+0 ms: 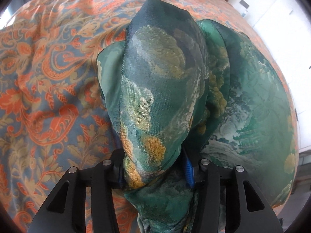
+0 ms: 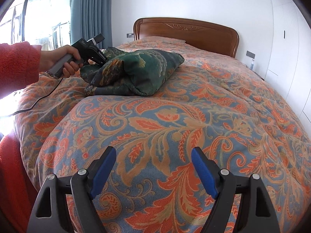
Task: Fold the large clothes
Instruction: 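Hold the bundle lifted with the left tool while the right tool releases and regrasps it, then lower the green jacket bundle onto the duvet and open both tools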
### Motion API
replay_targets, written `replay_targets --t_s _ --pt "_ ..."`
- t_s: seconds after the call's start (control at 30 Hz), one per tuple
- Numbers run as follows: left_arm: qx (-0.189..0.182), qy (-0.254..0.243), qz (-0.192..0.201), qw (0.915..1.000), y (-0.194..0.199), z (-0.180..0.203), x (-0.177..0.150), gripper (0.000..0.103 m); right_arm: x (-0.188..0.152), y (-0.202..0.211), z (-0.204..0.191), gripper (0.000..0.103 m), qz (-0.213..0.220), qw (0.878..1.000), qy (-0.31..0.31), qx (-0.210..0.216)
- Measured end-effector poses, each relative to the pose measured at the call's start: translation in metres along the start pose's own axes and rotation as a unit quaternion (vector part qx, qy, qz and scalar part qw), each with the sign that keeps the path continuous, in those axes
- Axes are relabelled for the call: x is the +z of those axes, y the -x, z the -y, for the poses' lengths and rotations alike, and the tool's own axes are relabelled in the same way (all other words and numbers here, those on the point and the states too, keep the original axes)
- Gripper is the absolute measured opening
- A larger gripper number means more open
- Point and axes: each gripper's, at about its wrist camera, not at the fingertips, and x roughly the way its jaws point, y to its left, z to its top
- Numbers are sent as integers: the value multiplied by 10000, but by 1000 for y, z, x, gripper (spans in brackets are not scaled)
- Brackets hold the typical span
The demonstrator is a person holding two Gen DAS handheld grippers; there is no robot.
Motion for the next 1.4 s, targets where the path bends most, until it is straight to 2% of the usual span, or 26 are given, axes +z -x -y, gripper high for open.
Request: replay_targets --t_s 0.07,0.13,0.2,0.27,0.43,0.5,0.6,0.67,0.7,0.73,0.8,0.87,0.97,1.0,1.07,1.13,1.27,1.33,1.37,1.4 --pt "-134 103 -3 9999 1 -8 1 51 0 -1 -2 82 -27 10000 2 5" --pt "-287 249 -13 9993 3 -15 0 60 1 -2 -5 82 -29 10000 30 0" --pt "-319 404 55 9987 9 -24 -2 90 3 0 -8 82 1 10000 75 13" --pt "-284 474 234 9982 15 -32 -6 101 5 2 -10 82 34 9999 100 24" --pt "-639 557 318 9959 25 -46 -17 101 27 -1 1 82 -23 9998 -125 182" --pt "-597 433 347 9967 29 -44 -19 100 47 -8 11 82 -55 9990 -319 317" --pt "-341 190 373 9985 30 -29 -15 98 98 -20 30 81 73 9944 -766 730" --pt "-138 63 319 9994 26 -20 -9 98 139 -36 37 67 37 9887 -1006 1113" --pt "-123 79 270 9995 25 -20 -8 98 157 -47 37 44 -43 9845 -1076 1381" --pt "-151 138 197 9996 23 -21 -6 98 175 -59 36 29 -96 9800 -1140 1629" --pt "-230 263 101 9993 16 -25 1 99 206 -93 27 27 -386 9751 -1079 1900" --pt "-203 302 57 9993 8 -32 8 99 218 -133 15 26 -811 9709 -938 2048" --pt "-209 348 -111 9991 -7 -37 14 100 199 -204 1 22 -2005 9570 -874 1905" --pt "-235 380 -164 9989 -11 -37 13 100 188 -220 2 20 -2247 9517 -1020 1824" --pt "-259 425 -168 9986 -18 -38 14 103 172 -235 5 14 -2243 9513 -1225 1722" --pt "-346 519 -155 9979 -26 -41 16 103 164 -239 6 5 -2155 9562 -1192 1584" --pt "-474 681 -109 9965 -28 -45 15 103 153 -242 13 1 -2064 9541 -1480 1586" --pt "-461 643 -52 9969 -20 -46 14 103 154 -233 3 2 -1918 9643 -1199 1375" --pt "-449 591 -4 9972 -13 -46 12 103 158 -223 -8 3 -1791 9731 -845 1176" --pt "-435 483 88 9978 -5 -45 12 103 158 -215 -16 6 -1754 9761 -659 1097"
